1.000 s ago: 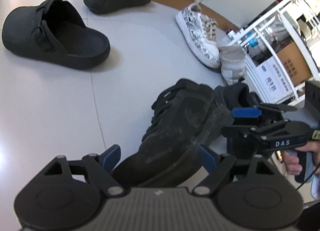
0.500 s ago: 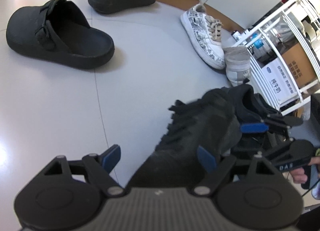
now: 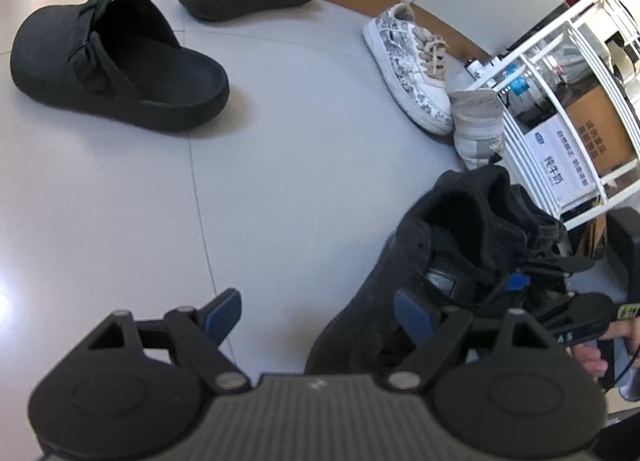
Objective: Organize scattered shoes
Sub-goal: 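Bring the right tool to the sneaker heel and close on it while the left tool holds it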
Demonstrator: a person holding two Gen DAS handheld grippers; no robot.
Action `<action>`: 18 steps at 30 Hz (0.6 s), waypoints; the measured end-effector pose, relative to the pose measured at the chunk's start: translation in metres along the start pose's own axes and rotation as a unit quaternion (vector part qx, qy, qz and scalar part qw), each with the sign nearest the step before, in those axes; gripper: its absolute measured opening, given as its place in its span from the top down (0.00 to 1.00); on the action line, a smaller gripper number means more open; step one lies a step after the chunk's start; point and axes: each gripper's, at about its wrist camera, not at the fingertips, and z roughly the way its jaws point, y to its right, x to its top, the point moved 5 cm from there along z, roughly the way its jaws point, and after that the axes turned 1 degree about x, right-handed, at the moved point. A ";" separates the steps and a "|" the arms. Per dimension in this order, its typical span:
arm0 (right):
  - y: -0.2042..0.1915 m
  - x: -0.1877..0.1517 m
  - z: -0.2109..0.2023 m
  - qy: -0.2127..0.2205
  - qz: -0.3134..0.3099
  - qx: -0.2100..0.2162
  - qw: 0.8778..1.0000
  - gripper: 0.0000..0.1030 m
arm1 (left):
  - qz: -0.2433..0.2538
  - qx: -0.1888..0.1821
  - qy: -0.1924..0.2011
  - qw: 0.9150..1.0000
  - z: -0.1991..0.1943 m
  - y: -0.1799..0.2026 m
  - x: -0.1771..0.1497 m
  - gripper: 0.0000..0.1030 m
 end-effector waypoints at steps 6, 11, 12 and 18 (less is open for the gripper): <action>0.008 0.005 -0.004 0.016 0.016 -0.005 1.000 0.25 | -0.001 0.000 0.000 1.000 0.000 -0.001 0.000 0.17; -0.002 -0.003 0.001 -0.009 0.000 0.015 1.000 0.25 | -0.003 0.002 -0.001 1.000 0.001 -0.003 -0.001 0.17; -0.007 -0.005 0.001 -0.012 -0.003 0.026 1.000 0.25 | -0.003 0.003 -0.001 1.000 0.001 -0.003 0.000 0.17; -0.028 -0.003 0.004 -0.012 -0.008 0.053 0.999 0.24 | 0.003 0.003 -0.001 1.000 0.000 -0.003 0.002 0.17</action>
